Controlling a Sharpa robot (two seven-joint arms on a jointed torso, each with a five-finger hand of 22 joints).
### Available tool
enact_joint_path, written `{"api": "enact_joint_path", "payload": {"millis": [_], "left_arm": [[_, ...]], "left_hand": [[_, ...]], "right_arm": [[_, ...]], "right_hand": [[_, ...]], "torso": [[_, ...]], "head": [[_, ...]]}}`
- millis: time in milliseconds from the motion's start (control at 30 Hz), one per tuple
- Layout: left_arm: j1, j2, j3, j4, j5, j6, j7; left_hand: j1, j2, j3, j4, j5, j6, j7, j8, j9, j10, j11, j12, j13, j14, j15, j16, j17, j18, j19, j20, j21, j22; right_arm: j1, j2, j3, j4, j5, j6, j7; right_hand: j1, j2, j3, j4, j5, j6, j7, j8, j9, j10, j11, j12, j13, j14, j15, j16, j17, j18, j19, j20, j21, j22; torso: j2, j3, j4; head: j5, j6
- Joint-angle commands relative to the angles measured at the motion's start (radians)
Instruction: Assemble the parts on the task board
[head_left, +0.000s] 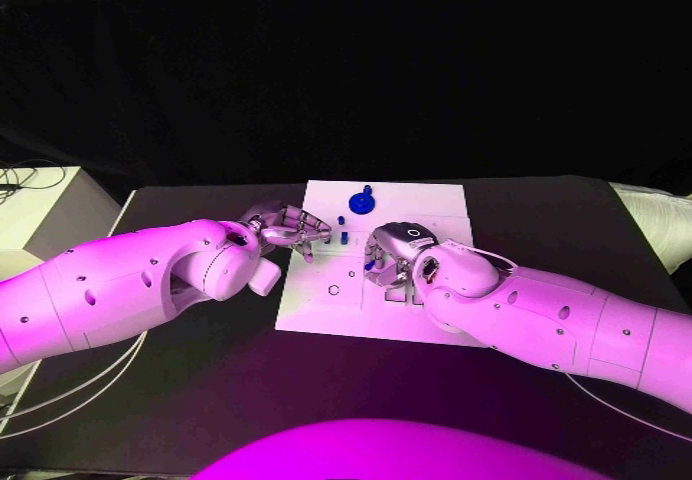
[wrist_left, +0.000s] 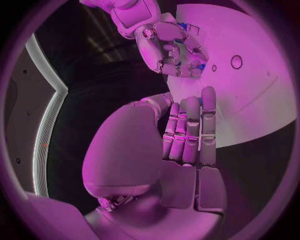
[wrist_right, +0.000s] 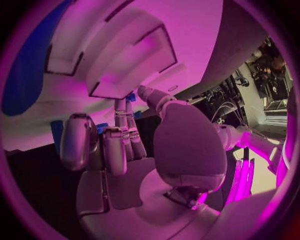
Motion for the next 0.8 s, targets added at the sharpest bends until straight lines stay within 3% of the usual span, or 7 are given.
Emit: {"api": "enact_joint_path", "payload": {"millis": [33,300,467,667,800], "left_arm": [[0.000,0.000,0.001,0.003,-0.001,-0.004,0.003],[0.000,0.000,0.001,0.003,-0.001,-0.010,0.001],[0.000,0.001,0.001,0.003,-0.001,-0.012,0.001],[0.000,0.001,0.001,0.003,-0.001,-0.015,0.000],[0.000,0.000,0.001,0.003,-0.001,-0.017,-0.001]], "left_hand": [[0.009,0.001,0.003,-0.002,0.001,0.005,0.001,-0.003,-0.001,0.006,0.001,-0.005,-0.001,0.005,-0.001,-0.004,0.002,0.015,0.005,0.002,0.005,0.001],[0.009,0.001,0.004,-0.002,0.001,0.004,0.001,-0.004,-0.002,0.005,0.002,-0.006,-0.001,0.005,-0.001,-0.004,0.002,0.015,0.004,0.002,0.005,0.001],[0.009,0.001,0.004,-0.002,0.001,0.004,0.002,-0.004,-0.002,0.005,0.002,-0.007,-0.001,0.005,-0.001,-0.005,0.002,0.015,0.004,0.002,0.006,0.002],[0.008,0.002,0.004,-0.002,0.001,0.004,0.002,-0.004,-0.002,0.005,0.002,-0.007,-0.001,0.005,-0.001,-0.005,0.002,0.015,0.004,0.002,0.006,0.002],[0.008,0.002,0.004,-0.002,0.001,0.004,0.002,-0.005,-0.003,0.005,0.002,-0.008,-0.001,0.005,0.000,-0.005,0.002,0.015,0.004,0.002,0.006,0.002]], "right_arm": [[-0.004,0.003,-0.002,0.002,0.000,0.041,0.001],[-0.004,0.008,-0.002,0.000,-0.011,0.036,-0.010],[-0.004,0.014,-0.002,-0.009,-0.016,0.045,-0.005],[-0.003,0.018,-0.002,-0.018,-0.035,0.073,-0.003],[-0.003,0.019,-0.002,-0.017,-0.046,0.079,-0.006]], "right_hand": [[-0.008,0.002,-0.010,0.000,0.006,-0.008,0.001,-0.005,-0.001,-0.001,0.005,-0.005,-0.006,0.083,0.006,-0.006,0.175,0.007,0.052,0.005,-0.011,0.172],[0.008,0.018,-0.006,-0.003,0.009,0.011,-0.005,-0.002,0.000,0.008,0.002,-0.016,-0.021,0.082,0.003,-0.007,0.174,0.007,0.052,0.006,-0.008,0.173],[0.049,0.049,0.043,-0.019,-0.004,0.039,-0.014,0.004,0.003,0.022,-0.005,-0.037,-0.048,0.079,-0.003,-0.017,0.157,0.010,0.051,0.001,-0.022,0.169],[0.089,0.083,0.095,-0.053,-0.013,0.055,-0.013,0.008,0.008,0.015,-0.002,-0.071,-0.082,0.065,-0.001,-0.047,0.113,0.020,0.038,0.001,-0.093,0.150],[0.086,0.077,0.096,-0.057,-0.012,0.053,-0.010,0.007,0.008,0.013,0.001,-0.077,-0.088,0.063,0.001,-0.050,0.109,0.022,0.036,0.002,-0.105,0.147]], "torso": [[0.000,-0.0003,0.0005],[0.000,0.0000,-0.0003],[0.000,-0.0003,-0.0004],[0.000,-0.0001,0.0004],[0.000,-0.0001,-0.0008]], "head": [[0.000,0.000],[-0.001,0.000],[-0.002,0.000],[-0.002,-0.002],[-0.002,-0.003]]}}
